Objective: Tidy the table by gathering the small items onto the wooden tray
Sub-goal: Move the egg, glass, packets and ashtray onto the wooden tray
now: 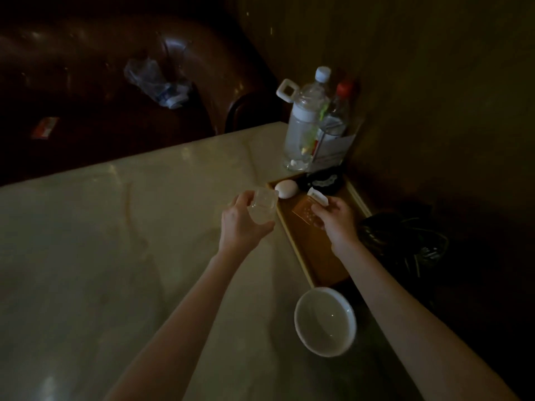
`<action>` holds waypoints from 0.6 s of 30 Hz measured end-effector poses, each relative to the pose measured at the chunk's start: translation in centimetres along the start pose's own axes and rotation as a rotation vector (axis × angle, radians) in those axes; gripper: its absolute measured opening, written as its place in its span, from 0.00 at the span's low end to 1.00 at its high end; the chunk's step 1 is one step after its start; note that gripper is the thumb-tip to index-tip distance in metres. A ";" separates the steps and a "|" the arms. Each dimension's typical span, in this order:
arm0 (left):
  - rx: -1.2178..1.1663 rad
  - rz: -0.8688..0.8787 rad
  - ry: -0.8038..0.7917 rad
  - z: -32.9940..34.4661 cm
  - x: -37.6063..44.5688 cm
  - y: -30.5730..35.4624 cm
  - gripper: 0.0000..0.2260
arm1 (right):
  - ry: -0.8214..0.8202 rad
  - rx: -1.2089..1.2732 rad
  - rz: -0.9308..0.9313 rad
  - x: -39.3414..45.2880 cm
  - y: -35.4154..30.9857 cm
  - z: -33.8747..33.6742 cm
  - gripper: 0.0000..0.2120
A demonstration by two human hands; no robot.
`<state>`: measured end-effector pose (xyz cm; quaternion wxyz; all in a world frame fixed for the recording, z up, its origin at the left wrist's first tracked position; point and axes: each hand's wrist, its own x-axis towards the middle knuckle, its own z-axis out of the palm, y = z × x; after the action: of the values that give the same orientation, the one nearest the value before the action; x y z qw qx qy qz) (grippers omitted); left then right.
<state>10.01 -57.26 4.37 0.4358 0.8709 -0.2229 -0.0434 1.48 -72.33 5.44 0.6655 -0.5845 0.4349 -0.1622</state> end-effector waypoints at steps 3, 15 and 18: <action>0.017 -0.002 -0.027 2.5 0.8 0.8 0.26 | 0.060 -0.006 -0.010 1.6 0.7 -1.0 0.14; 0.089 0.022 -0.065 9.9 3.0 0.3 0.20 | 0.234 -0.055 -0.035 7.0 4.2 -1.8 0.13; 0.127 0.059 -0.078 10.8 3.3 -0.2 0.19 | 0.255 -0.077 -0.028 7.8 5.0 -1.7 0.13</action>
<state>10.13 -66.55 -1.99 0.3716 0.8876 -0.2674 -0.0502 3.15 -77.79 -2.07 0.5796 -0.5904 0.5135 -0.2276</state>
